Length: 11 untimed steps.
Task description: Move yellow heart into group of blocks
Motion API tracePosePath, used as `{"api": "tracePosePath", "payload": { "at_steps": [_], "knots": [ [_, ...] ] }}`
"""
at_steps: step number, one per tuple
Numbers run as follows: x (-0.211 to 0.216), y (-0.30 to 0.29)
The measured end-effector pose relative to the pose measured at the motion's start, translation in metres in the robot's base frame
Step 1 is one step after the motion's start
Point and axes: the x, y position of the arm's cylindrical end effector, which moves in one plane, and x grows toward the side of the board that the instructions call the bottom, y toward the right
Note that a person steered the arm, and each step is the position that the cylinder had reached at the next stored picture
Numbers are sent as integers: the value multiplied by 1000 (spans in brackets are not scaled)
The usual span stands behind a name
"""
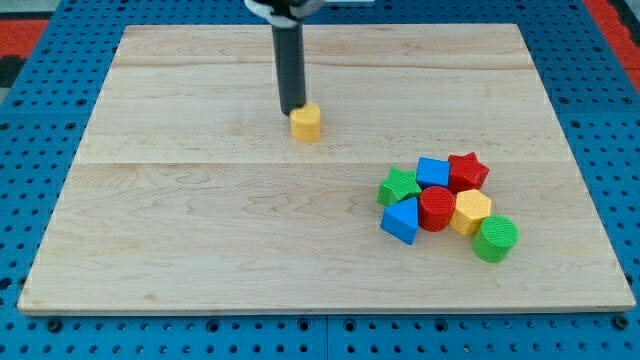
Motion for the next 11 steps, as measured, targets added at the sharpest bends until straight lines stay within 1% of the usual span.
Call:
{"api": "tracePosePath", "payload": {
  "at_steps": [3,4,5,6,7,8,9,10,11],
  "knots": [
    [114,101],
    [118,89],
    [99,36],
    [78,15],
    [101,9],
    [131,39],
    [135,74],
    [126,19],
    [102,-60]
  ]
}}
